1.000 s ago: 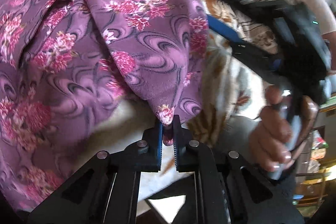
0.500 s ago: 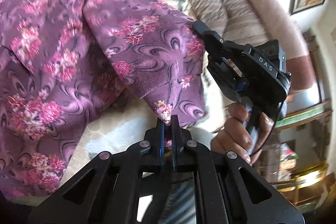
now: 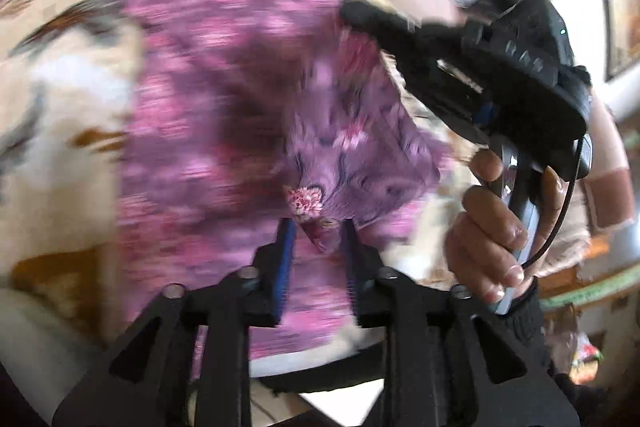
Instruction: Fold small clothes
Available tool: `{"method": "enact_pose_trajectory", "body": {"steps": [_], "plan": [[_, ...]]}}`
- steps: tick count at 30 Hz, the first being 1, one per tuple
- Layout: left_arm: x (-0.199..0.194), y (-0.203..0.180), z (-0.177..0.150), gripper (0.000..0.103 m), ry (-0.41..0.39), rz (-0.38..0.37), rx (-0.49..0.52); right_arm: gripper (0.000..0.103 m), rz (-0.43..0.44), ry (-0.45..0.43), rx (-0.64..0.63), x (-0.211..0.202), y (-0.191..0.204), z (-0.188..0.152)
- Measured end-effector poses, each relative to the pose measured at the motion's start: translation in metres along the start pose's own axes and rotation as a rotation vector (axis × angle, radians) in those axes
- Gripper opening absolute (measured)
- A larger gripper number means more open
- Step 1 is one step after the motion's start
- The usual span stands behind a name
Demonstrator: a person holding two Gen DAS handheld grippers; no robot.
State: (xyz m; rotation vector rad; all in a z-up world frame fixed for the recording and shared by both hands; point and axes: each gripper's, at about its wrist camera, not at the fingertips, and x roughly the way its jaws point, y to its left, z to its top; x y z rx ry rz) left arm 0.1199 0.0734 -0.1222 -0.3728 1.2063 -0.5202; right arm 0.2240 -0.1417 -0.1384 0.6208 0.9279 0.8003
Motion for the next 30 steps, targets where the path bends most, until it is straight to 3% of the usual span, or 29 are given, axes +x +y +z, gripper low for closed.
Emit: {"method": "enact_pose_trajectory", "body": {"steps": [2, 5, 7, 8, 10, 12, 14, 17, 19, 20, 21, 23, 25, 26, 27, 30], "plan": [[-0.006, 0.019, 0.0, 0.037, -0.007, 0.019, -0.028, 0.003, -0.005, 0.032, 0.039, 0.011, -0.012, -0.004], [-0.013, 0.025, 0.004, 0.053, -0.013, 0.017, -0.019, 0.007, -0.002, -0.005, 0.051, -0.014, -0.025, -0.015], [-0.02, 0.02, 0.005, 0.058, -0.028, 0.028, 0.039, 0.032, -0.028, -0.059, 0.071, -0.052, -0.036, -0.026], [-0.024, 0.02, 0.007, 0.059, -0.038, 0.034, 0.051, 0.058, -0.064, -0.103, 0.072, -0.07, -0.038, -0.029], [-0.032, 0.013, 0.008, 0.059, -0.045, 0.075, 0.121, 0.076, -0.131, -0.178, 0.057, -0.101, -0.046, -0.031], [-0.032, 0.008, 0.018, 0.059, -0.053, 0.106, 0.18, 0.076, -0.16, -0.193, 0.078, -0.119, -0.06, -0.024], [-0.029, 0.006, 0.023, 0.059, -0.041, 0.09, 0.21, 0.076, -0.184, -0.202, 0.111, -0.123, -0.071, -0.012], [-0.027, 0.002, 0.028, 0.059, -0.027, -0.012, 0.209, 0.072, -0.17, -0.164, 0.146, -0.102, -0.082, 0.03], [-0.023, -0.001, 0.037, 0.065, -0.023, -0.067, 0.159, 0.067, -0.243, -0.131, 0.164, -0.081, -0.087, 0.064], [-0.016, -0.002, 0.044, 0.075, -0.03, -0.06, 0.133, 0.066, -0.28, -0.12, 0.174, -0.071, -0.09, 0.078], [-0.005, -0.002, 0.052, 0.08, -0.032, 0.012, 0.091, 0.064, -0.314, -0.11, 0.187, -0.06, -0.096, 0.094], [0.024, -0.003, 0.062, 0.078, -0.008, 0.183, 0.072, 0.059, -0.402, -0.103, 0.226, -0.043, -0.108, 0.114], [0.045, -0.002, 0.063, 0.057, 0.023, 0.189, 0.102, 0.041, -0.483, -0.073, 0.221, -0.025, -0.118, 0.129], [0.05, -0.001, 0.061, 0.035, 0.039, 0.185, 0.113, 0.024, -0.505, -0.059, 0.222, -0.021, -0.121, 0.132], [0.051, 0.001, 0.059, 0.024, 0.043, 0.196, 0.113, 0.009, -0.501, -0.061, 0.219, -0.018, -0.122, 0.136], [0.035, 0.004, 0.055, 0.017, -0.012, 0.171, 0.112, 0.008, -0.439, -0.096, 0.143, -0.013, -0.098, 0.148]]}}
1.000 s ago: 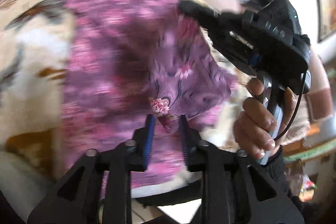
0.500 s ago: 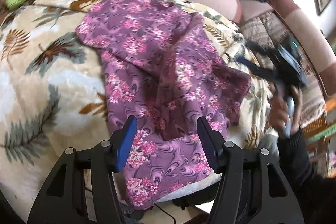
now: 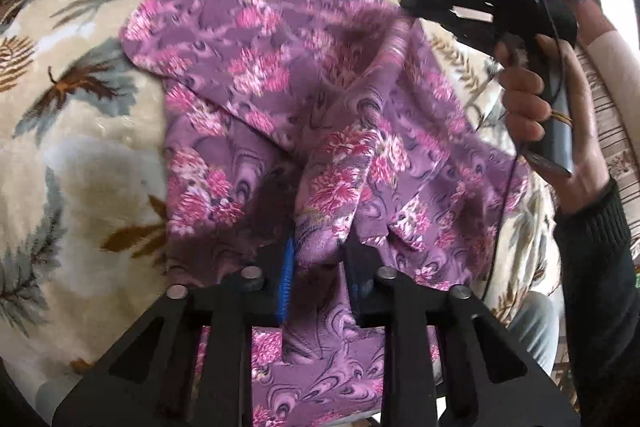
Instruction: Fold small clothes
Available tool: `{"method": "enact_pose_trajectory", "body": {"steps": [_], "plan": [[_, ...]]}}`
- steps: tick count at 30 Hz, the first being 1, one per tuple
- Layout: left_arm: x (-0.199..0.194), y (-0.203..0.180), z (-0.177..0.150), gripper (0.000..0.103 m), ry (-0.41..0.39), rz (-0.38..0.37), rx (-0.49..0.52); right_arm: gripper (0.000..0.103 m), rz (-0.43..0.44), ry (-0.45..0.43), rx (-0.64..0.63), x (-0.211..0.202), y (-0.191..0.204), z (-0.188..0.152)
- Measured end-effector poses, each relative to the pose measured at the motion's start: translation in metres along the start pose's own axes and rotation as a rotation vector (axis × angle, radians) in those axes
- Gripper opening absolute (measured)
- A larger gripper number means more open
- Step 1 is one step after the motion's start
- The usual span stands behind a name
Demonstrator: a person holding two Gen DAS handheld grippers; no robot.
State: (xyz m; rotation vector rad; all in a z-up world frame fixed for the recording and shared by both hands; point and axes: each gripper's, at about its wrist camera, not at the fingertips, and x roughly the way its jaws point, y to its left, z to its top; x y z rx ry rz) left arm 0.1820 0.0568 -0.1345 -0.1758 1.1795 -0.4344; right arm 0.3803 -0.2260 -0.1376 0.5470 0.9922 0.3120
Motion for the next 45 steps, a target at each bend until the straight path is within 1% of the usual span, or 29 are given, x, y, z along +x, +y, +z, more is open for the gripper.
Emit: {"method": "enact_pose_trajectory", "body": {"steps": [1, 3, 5, 6, 7, 9, 10, 11, 12, 13, 14, 16, 19, 20, 21, 22, 23, 24, 26, 29, 30, 31, 34, 35, 36, 37, 38, 41, 45], "plan": [[-0.004, 0.006, 0.002, 0.017, -0.018, -0.014, -0.023, 0.008, 0.039, -0.014, -0.021, -0.001, 0.01, 0.001], [-0.006, 0.023, 0.007, 0.017, -0.025, -0.008, -0.098, 0.009, 0.08, 0.003, -0.061, 0.007, 0.023, -0.003], [0.0, 0.043, 0.01, 0.017, 0.001, 0.054, -0.168, 0.009, 0.073, 0.027, -0.068, 0.012, 0.025, -0.006], [0.0, 0.051, 0.008, 0.017, 0.005, 0.111, -0.185, 0.009, 0.076, 0.021, -0.05, 0.004, 0.022, -0.011], [-0.005, 0.057, 0.006, 0.017, -0.009, 0.16, -0.202, 0.009, 0.122, -0.002, -0.025, -0.013, 0.013, -0.019], [-0.019, 0.065, 0.002, 0.017, -0.055, 0.154, -0.228, 0.012, 0.205, -0.045, -0.009, -0.052, -0.003, -0.04], [-0.026, 0.065, -0.001, 0.02, -0.07, 0.152, -0.227, 0.016, 0.215, -0.081, -0.023, -0.081, -0.013, -0.057], [-0.033, 0.065, -0.006, 0.03, -0.084, 0.146, -0.22, 0.046, 0.2, -0.107, -0.037, -0.101, -0.021, -0.071], [-0.039, 0.063, -0.011, 0.047, -0.087, 0.137, -0.225, 0.082, 0.142, -0.16, -0.033, -0.132, -0.038, -0.095], [-0.042, 0.063, -0.018, 0.053, -0.085, 0.128, -0.239, 0.088, 0.118, -0.204, -0.016, -0.152, -0.049, -0.112], [-0.044, 0.062, -0.023, 0.055, -0.079, 0.119, -0.253, 0.089, 0.111, -0.222, -0.008, -0.166, -0.059, -0.126], [-0.042, 0.052, -0.039, 0.055, -0.039, 0.144, -0.251, 0.088, 0.065, -0.197, 0.062, -0.188, -0.098, -0.163], [-0.026, 0.029, -0.058, 0.055, 0.039, 0.173, -0.225, 0.084, 0.025, -0.204, 0.152, -0.194, -0.137, -0.2], [-0.022, 0.025, -0.062, 0.055, 0.067, 0.182, -0.218, 0.078, 0.014, -0.207, 0.186, -0.19, -0.146, -0.208], [-0.017, 0.02, -0.069, 0.055, 0.095, 0.196, -0.218, 0.068, 0.02, -0.199, 0.23, -0.184, -0.157, -0.215], [-0.016, 0.016, -0.075, 0.055, 0.1, 0.2, -0.212, 0.061, 0.036, -0.151, 0.266, -0.174, -0.163, -0.22], [-0.016, 0.011, -0.08, 0.055, 0.104, 0.205, -0.192, 0.05, 0.032, -0.108, 0.262, -0.17, -0.165, -0.22], [-0.016, 0.005, -0.085, 0.055, 0.121, 0.213, -0.163, 0.048, 0.013, -0.08, 0.233, -0.165, -0.161, -0.222], [-0.011, -0.001, -0.093, 0.055, 0.148, 0.221, -0.128, 0.048, -0.005, -0.057, 0.193, -0.162, -0.152, -0.232], [0.001, -0.002, -0.099, 0.055, 0.176, 0.241, -0.108, 0.048, 0.008, 0.047, 0.19, -0.141, -0.147, -0.246], [0.004, -0.001, -0.1, 0.055, 0.179, 0.243, -0.103, 0.048, -0.017, 0.065, 0.159, -0.137, -0.142, -0.246], [0.006, 0.0, -0.101, 0.055, 0.177, 0.242, -0.102, 0.048, -0.039, 0.062, 0.13, -0.136, -0.138, -0.246], [0.006, 0.006, -0.103, 0.055, 0.163, 0.22, -0.119, 0.048, -0.043, 0.072, 0.082, -0.13, -0.132, -0.248], [0.005, 0.005, -0.103, 0.055, 0.159, 0.218, -0.119, 0.042, -0.059, 0.076, 0.06, -0.128, -0.128, -0.25], [0.006, 0.005, -0.103, 0.055, 0.164, 0.222, -0.104, 0.029, -0.091, 0.088, 0.032, -0.126, -0.124, -0.251], [0.005, 0.003, -0.103, 0.055, 0.17, 0.225, -0.09, 0.019, -0.147, 0.1, 0.006, -0.124, -0.121, -0.252], [0.004, 0.002, -0.103, 0.055, 0.177, 0.223, -0.081, 0.009, -0.168, 0.1, 0.001, -0.124, -0.119, -0.255], [-0.003, 0.003, -0.099, 0.055, 0.158, 0.215, -0.089, 0.009, -0.151, 0.076, 0.033, -0.131, -0.124, -0.256], [-0.005, 0.013, -0.093, 0.055, 0.145, 0.227, -0.107, 0.01, -0.114, 0.085, 0.046, -0.121, -0.124, -0.251]]}}
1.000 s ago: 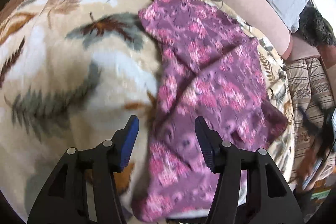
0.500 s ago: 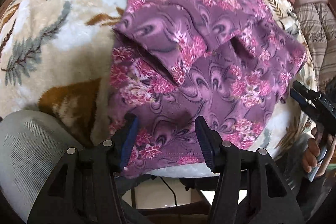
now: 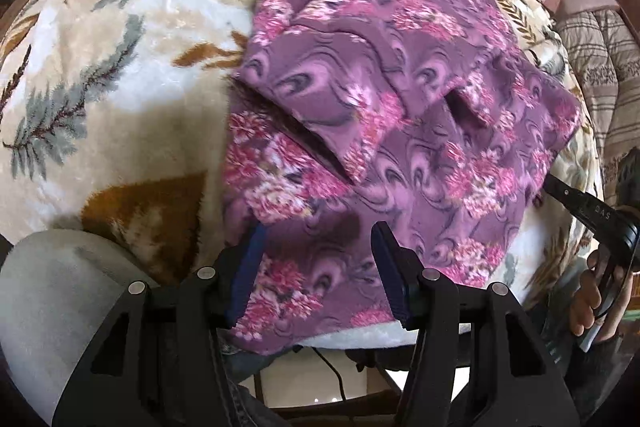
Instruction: Fold small clothes
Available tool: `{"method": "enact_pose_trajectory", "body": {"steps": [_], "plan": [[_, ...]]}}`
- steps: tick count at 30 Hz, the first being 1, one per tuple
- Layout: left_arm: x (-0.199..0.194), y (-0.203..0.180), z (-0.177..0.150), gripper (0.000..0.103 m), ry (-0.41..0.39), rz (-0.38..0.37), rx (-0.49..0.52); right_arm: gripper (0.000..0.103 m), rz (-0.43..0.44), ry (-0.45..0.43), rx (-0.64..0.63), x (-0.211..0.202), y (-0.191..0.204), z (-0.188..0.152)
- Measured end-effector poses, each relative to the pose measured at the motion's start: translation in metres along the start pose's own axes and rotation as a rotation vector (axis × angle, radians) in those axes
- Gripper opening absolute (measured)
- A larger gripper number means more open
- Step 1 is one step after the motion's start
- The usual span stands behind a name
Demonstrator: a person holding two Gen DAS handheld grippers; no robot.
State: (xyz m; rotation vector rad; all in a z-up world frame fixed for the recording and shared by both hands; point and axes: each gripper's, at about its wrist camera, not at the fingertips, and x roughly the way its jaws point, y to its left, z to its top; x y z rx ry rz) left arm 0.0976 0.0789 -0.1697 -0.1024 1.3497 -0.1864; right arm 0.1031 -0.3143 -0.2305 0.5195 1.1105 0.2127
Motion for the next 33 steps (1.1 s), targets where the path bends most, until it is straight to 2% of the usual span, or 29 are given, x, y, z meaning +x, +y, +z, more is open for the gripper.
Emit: {"method": "enact_pose_trajectory", "body": {"steps": [2, 4, 6, 9, 10, 12, 13, 14, 15, 16, 18, 19, 20, 24, 26, 28, 30, 32, 33], "plan": [[0.0, 0.004, 0.002, 0.055, -0.003, -0.022, -0.025, 0.012, 0.0, -0.006, -0.005, -0.002, 0.002, -0.001], [0.002, 0.007, 0.004, 0.055, -0.007, -0.026, -0.03, 0.02, 0.023, 0.004, -0.001, 0.001, 0.004, -0.003], [0.008, 0.01, 0.005, 0.055, -0.002, -0.015, -0.035, 0.036, 0.051, 0.009, -0.005, 0.005, 0.008, -0.004], [0.011, 0.006, 0.005, 0.055, -0.007, 0.008, -0.024, 0.038, -0.019, 0.012, -0.086, 0.01, 0.024, -0.005], [0.012, 0.002, 0.004, 0.055, -0.009, 0.019, -0.007, 0.036, -0.049, 0.011, -0.111, 0.012, 0.028, -0.006], [0.012, -0.001, 0.003, 0.055, -0.019, 0.043, 0.009, 0.026, -0.102, 0.003, -0.155, 0.014, 0.035, -0.007], [0.012, -0.001, 0.003, 0.054, -0.023, 0.05, 0.008, 0.016, -0.106, -0.002, -0.161, 0.013, 0.036, -0.007], [0.012, -0.001, 0.003, 0.048, -0.026, 0.056, 0.003, 0.004, -0.107, -0.004, -0.163, 0.012, 0.037, -0.007], [0.013, -0.001, 0.003, 0.039, -0.031, 0.073, -0.004, 0.004, -0.106, -0.011, -0.166, 0.009, 0.038, -0.008], [0.013, 0.001, 0.003, 0.033, -0.032, 0.092, -0.006, 0.004, -0.116, -0.028, -0.181, 0.004, 0.042, -0.01], [0.012, 0.003, 0.003, 0.013, -0.032, 0.128, -0.005, 0.003, -0.152, -0.087, -0.213, -0.013, 0.048, -0.012], [0.011, 0.004, 0.003, 0.01, -0.028, 0.133, 0.001, 0.003, -0.165, -0.146, -0.209, -0.034, 0.049, -0.012], [0.007, 0.003, 0.004, 0.003, -0.018, 0.116, 0.009, 0.003, -0.151, -0.165, -0.193, -0.045, 0.047, -0.011], [-0.012, 0.002, 0.009, 0.001, -0.017, 0.102, 0.055, 0.003, -0.136, -0.243, -0.122, -0.116, 0.032, -0.023], [-0.02, 0.001, 0.01, 0.0, -0.011, 0.137, 0.087, 0.003, -0.155, -0.248, -0.115, -0.138, 0.026, -0.032], [-0.03, 0.002, 0.009, 0.0, -0.005, 0.17, 0.115, 0.003, -0.118, -0.215, -0.113, -0.158, 0.018, -0.041], [-0.038, 0.009, 0.011, 0.0, -0.002, 0.208, 0.124, 0.003, -0.119, -0.176, -0.117, -0.163, 0.014, -0.047], [-0.042, 0.02, 0.012, 0.0, -0.006, 0.19, 0.098, 0.003, -0.077, -0.127, -0.103, -0.162, 0.008, -0.054], [-0.043, 0.023, 0.013, 0.0, -0.009, 0.147, 0.097, 0.003, -0.06, -0.101, -0.083, -0.157, 0.004, -0.056]]}}
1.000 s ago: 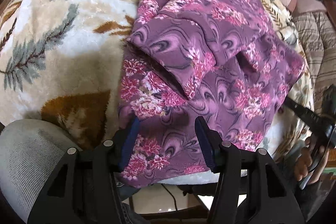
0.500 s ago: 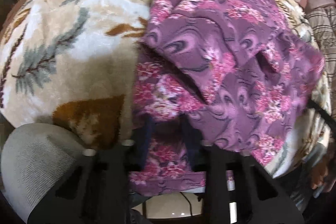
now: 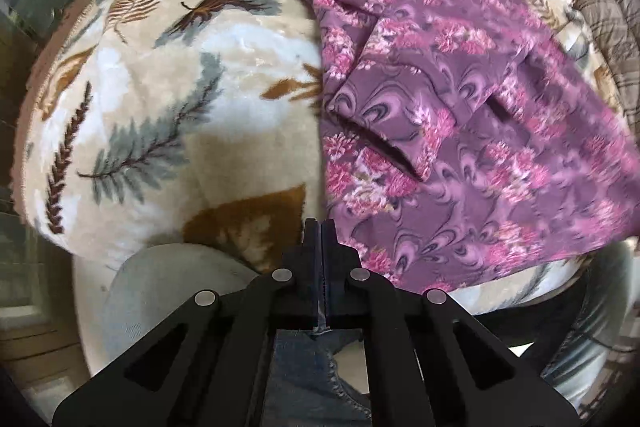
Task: Fold small clothes
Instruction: 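Grasp the shirt edge with the left tool while the right tool grasps the other edge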
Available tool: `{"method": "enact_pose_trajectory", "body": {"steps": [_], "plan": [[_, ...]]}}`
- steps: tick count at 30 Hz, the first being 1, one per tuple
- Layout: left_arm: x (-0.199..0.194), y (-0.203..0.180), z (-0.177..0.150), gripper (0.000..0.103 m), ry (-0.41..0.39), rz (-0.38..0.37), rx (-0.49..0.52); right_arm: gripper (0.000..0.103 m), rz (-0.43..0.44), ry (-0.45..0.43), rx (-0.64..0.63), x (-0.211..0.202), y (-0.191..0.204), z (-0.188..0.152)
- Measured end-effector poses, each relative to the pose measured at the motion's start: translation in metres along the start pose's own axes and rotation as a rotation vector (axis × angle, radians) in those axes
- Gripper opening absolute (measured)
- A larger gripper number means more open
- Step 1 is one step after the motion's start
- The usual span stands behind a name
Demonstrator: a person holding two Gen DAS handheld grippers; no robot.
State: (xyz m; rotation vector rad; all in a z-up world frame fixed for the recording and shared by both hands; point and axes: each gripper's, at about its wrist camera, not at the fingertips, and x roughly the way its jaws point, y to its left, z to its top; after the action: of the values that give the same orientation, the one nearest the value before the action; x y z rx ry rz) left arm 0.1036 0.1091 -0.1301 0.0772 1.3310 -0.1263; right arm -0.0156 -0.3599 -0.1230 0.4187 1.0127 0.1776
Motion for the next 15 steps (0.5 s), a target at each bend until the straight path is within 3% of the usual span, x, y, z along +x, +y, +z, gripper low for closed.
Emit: {"method": "enact_pose_trajectory", "body": {"steps": [2, 3, 4, 7, 8, 9, 10, 11, 12, 13, 15], "plan": [[0.0, 0.001, 0.002, 0.001, -0.005, -0.072, -0.026, 0.003, 0.001, 0.091, 0.042, 0.022, -0.011, -0.009], [0.002, 0.0, 0.004, 0.002, -0.008, -0.088, -0.045, 0.003, -0.052, 0.117, 0.056, 0.034, -0.015, -0.012], [0.004, -0.008, 0.006, 0.003, -0.007, -0.092, -0.046, 0.003, -0.097, 0.115, 0.06, 0.04, -0.016, -0.015], [0.004, -0.024, 0.002, 0.011, -0.009, -0.081, -0.006, 0.004, -0.053, -0.013, 0.067, 0.025, -0.009, -0.014], [0.003, -0.027, 0.001, 0.019, -0.016, -0.089, 0.003, 0.009, -0.065, -0.054, 0.066, 0.018, -0.007, -0.012], [0.002, -0.028, -0.002, 0.029, -0.026, -0.108, 0.0, 0.027, -0.086, -0.091, 0.058, 0.011, -0.004, -0.008], [0.0, -0.028, -0.001, 0.033, -0.04, -0.131, -0.009, 0.041, -0.107, -0.137, 0.051, 0.002, -0.001, -0.004], [-0.003, -0.027, -0.002, 0.036, -0.064, -0.17, -0.02, 0.061, -0.122, -0.182, 0.048, -0.006, 0.001, -0.001], [-0.008, -0.026, -0.002, 0.036, -0.092, -0.209, -0.035, 0.068, -0.133, -0.252, 0.039, -0.019, 0.005, 0.003], [-0.012, -0.025, -0.001, 0.036, -0.111, -0.228, -0.048, 0.068, -0.117, -0.285, 0.037, -0.026, 0.006, 0.008], [-0.019, -0.022, 0.005, 0.041, -0.148, -0.244, -0.067, 0.071, -0.033, -0.301, 0.045, -0.026, 0.005, 0.022]]}}
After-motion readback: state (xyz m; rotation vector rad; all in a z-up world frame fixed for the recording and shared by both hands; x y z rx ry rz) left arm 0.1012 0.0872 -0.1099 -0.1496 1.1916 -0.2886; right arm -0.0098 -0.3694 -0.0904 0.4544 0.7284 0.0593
